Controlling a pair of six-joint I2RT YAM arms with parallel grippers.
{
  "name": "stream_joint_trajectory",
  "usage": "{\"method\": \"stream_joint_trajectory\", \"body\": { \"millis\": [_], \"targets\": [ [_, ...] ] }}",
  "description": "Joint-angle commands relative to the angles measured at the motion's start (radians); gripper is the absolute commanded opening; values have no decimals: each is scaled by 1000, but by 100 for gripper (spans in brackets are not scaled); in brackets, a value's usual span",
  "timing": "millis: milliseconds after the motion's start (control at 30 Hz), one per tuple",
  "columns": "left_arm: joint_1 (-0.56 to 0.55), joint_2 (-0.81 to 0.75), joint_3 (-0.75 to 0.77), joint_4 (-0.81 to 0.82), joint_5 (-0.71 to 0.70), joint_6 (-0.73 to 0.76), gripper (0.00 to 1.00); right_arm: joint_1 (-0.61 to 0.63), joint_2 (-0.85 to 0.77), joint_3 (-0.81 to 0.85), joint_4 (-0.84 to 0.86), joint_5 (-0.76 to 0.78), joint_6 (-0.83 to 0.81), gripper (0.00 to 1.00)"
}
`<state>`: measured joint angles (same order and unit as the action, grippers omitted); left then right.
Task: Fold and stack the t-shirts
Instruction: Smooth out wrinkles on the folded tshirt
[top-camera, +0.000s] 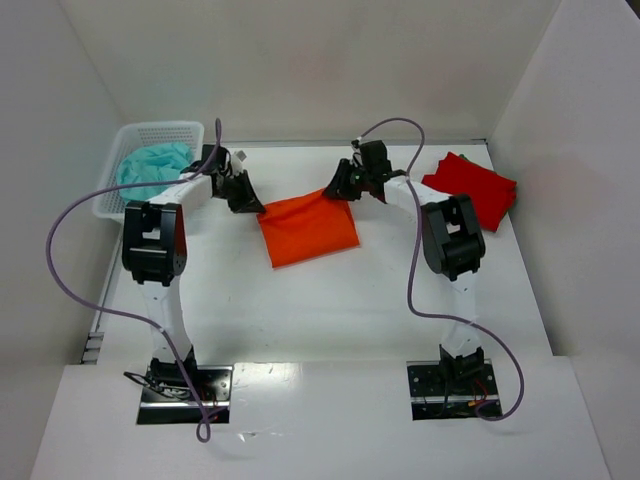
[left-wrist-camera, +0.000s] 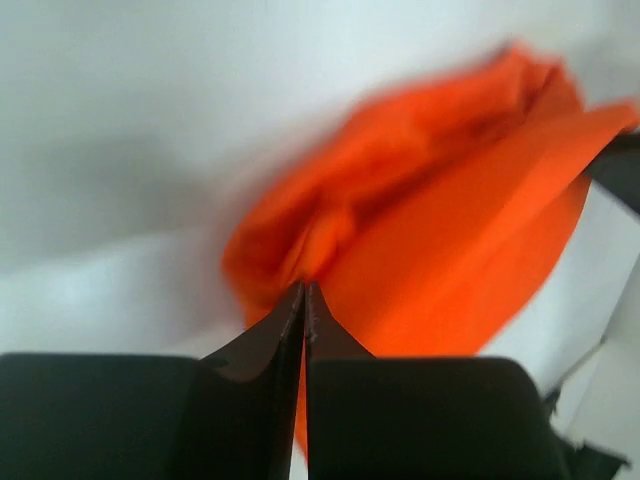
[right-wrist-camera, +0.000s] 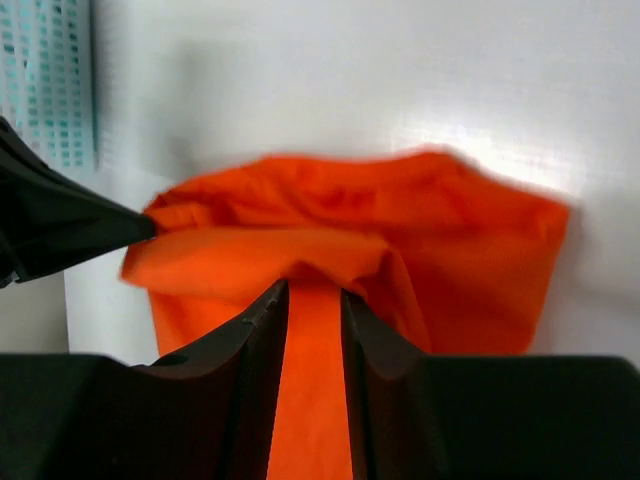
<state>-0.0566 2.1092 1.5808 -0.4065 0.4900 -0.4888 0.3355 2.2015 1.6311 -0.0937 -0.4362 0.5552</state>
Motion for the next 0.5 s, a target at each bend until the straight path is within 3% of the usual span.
{"method": "stream_joint_trajectory", "body": {
  "millis": [0,333,467],
  "targets": [
    [-2,89,106,41,-21,-25,9,-4,75,95,-6,-9,-17,34],
    [-2,161,236,32,-65,-34,12,-24,149,167,-9,11,-17,36],
    [-2,83,226,32,-131,-23,19,-33,159,180,-31,48,-28,36]
  ]
}}
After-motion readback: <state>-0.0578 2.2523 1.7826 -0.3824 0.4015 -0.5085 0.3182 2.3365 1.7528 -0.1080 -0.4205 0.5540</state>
